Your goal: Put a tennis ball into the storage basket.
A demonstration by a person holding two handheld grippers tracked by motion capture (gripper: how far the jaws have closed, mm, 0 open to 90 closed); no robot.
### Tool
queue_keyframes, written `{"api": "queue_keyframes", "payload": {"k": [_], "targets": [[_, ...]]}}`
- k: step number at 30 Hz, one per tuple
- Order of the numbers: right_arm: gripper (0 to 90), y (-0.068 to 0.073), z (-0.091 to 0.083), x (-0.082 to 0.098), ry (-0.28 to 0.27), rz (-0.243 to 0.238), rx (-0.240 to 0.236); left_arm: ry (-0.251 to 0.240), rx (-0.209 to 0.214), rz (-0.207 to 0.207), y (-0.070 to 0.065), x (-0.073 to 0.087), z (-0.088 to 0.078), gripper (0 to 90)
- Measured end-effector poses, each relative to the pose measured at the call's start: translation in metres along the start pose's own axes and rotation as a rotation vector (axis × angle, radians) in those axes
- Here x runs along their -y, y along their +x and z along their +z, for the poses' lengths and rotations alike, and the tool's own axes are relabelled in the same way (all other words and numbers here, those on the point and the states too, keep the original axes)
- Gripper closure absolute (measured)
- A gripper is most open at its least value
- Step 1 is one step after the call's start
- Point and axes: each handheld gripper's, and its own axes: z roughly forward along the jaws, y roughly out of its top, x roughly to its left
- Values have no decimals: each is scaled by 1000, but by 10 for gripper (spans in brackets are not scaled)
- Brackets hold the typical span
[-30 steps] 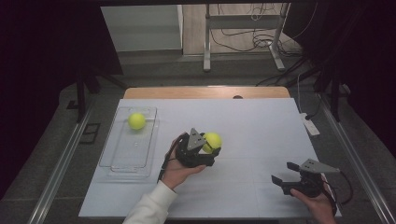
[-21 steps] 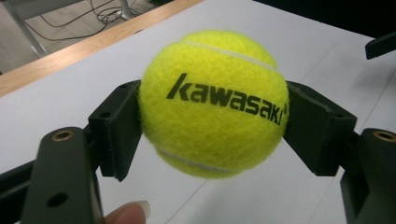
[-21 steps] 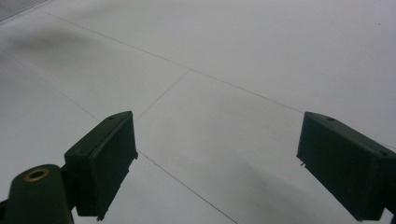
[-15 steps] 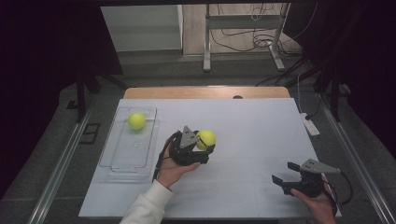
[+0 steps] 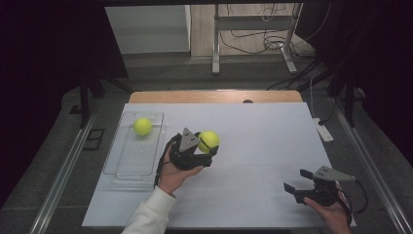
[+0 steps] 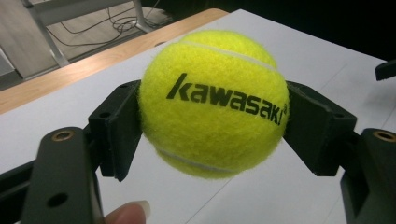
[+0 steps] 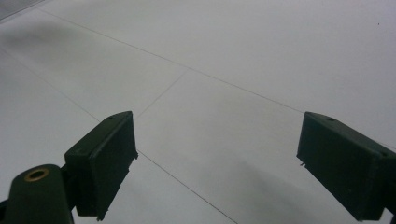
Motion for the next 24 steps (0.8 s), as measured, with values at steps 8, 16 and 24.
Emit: {"api": "queue_keyframes", "payload": {"k": [8,16,24], "targets": [[119,0,0,0,1,-1,0,-13,-47,-5,7,-2,-8,263],[119,0,0,0,1,-2,-1,-16,-112,4,12,-1,-11,263],[119,0,0,0,2,-3,2,-16,-133,-20,21,2,-13,263]]}}
